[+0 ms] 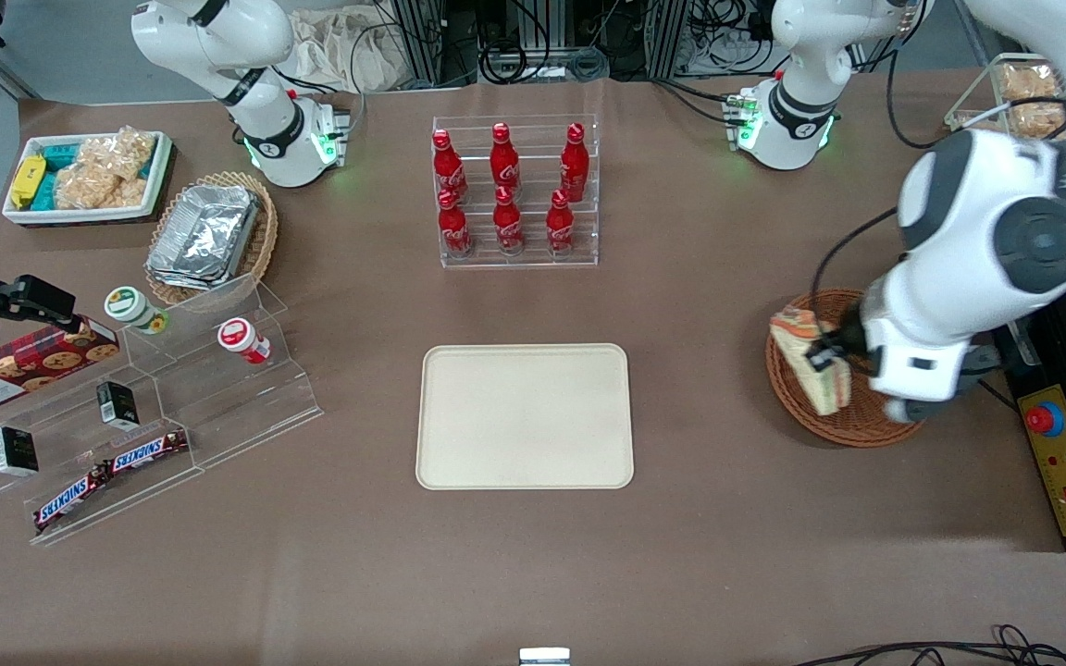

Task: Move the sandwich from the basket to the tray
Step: 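Carry the held sandwich from the basket over to the cream tray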

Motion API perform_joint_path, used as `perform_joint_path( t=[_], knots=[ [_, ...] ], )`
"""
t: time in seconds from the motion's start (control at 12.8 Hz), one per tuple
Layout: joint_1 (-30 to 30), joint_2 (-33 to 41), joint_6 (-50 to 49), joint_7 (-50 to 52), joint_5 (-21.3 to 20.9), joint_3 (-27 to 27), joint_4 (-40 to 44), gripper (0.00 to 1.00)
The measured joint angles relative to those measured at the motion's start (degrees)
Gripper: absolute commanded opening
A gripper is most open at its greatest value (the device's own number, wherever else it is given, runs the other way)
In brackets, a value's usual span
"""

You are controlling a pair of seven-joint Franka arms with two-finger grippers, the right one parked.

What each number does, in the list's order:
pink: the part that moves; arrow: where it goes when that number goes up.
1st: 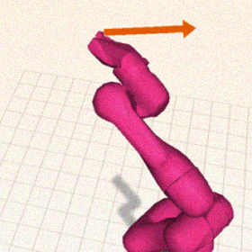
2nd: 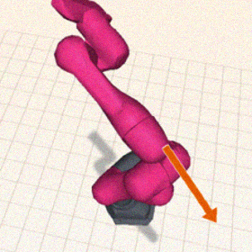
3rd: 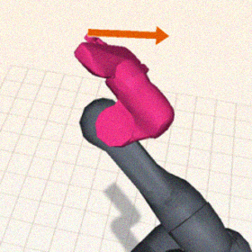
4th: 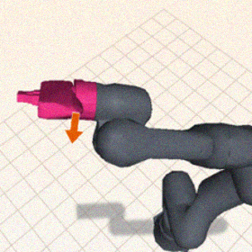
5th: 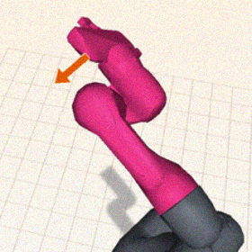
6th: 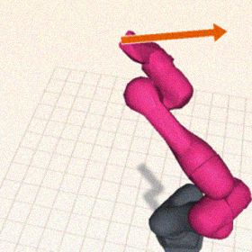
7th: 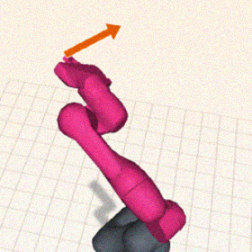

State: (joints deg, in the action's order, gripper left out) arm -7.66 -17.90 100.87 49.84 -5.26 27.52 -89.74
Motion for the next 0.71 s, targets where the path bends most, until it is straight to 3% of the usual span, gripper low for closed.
perform_joint_path(
  t=[0.24, 0.47, 0.71],
  knots=[
    [8.0, -11.1, 5.3, 0.0, -0.2, 0.1, 7.8, 0.03],
    [14.7, -22.5, 13.7, 0.0, -5.9, 0.1, 13.6, 0.02],
    [17.5, -29.1, 19.6, -0.2, -7.7, 0.0, 14.6, 0.03]
  ],
)
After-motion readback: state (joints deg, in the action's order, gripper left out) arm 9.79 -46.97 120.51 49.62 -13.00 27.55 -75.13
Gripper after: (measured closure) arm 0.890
